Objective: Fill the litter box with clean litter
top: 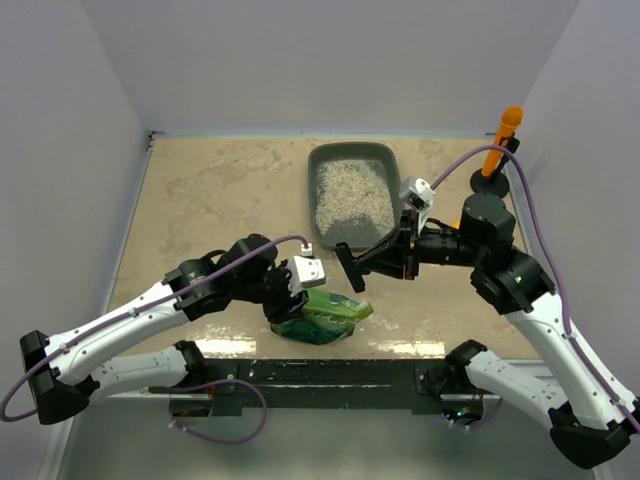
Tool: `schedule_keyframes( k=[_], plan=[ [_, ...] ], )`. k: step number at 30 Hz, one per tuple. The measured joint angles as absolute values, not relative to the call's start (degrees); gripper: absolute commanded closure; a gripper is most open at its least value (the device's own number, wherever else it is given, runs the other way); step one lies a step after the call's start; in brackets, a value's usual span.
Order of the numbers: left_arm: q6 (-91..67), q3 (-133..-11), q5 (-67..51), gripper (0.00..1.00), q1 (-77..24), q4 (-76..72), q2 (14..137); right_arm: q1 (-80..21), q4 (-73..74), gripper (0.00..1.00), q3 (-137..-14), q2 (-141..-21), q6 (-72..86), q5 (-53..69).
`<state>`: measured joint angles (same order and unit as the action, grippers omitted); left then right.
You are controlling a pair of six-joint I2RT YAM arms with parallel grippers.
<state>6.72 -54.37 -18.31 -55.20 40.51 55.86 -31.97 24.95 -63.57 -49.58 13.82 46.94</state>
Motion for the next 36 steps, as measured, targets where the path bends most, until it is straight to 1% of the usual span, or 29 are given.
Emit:
schedule_keyframes(
  k=[3,6,7,9,21,29,36],
  plan=[
    [7.1,-53.9,-17.3,0.6,-55.8,39.9,57.3,-32.0,27.0,1.0,-63.3,-48.3,14.1,43.9],
    [7.2,-53.6,-16.5,0.72,-56.2,39.6,58.3,-32.0,28.6,1.0,-62.5,-46.8,14.6,41.2],
    [7.3,-53.6,-16.2,0.84,-56.3,39.3,58.4,-32.0,29.1,1.0,-62.1,-46.3,15.0,40.7],
    [7.7,-53.6,-15.6,1.0,-56.4,38.9,58.6,-32.0,30.1,1.0,-61.5,-45.5,15.7,39.6],
    [10.7,-53.2,-13.7,1.0,-57.0,37.1,60.1,-32.0,33.9,1.0,-60.7,-41.1,21.8,27.2],
    [17.1,-62.5,-15.3,1.0,-57.1,38.9,71.8,-32.0,37.2,1.0,-62.0,-37.7,22.9,20.2],
    [23.7,-70.9,-17.2,1.0,-57.1,38.8,80.3,-32.0,40.1,1.0,-64.4,-36.7,23.1,16.9]
  ],
)
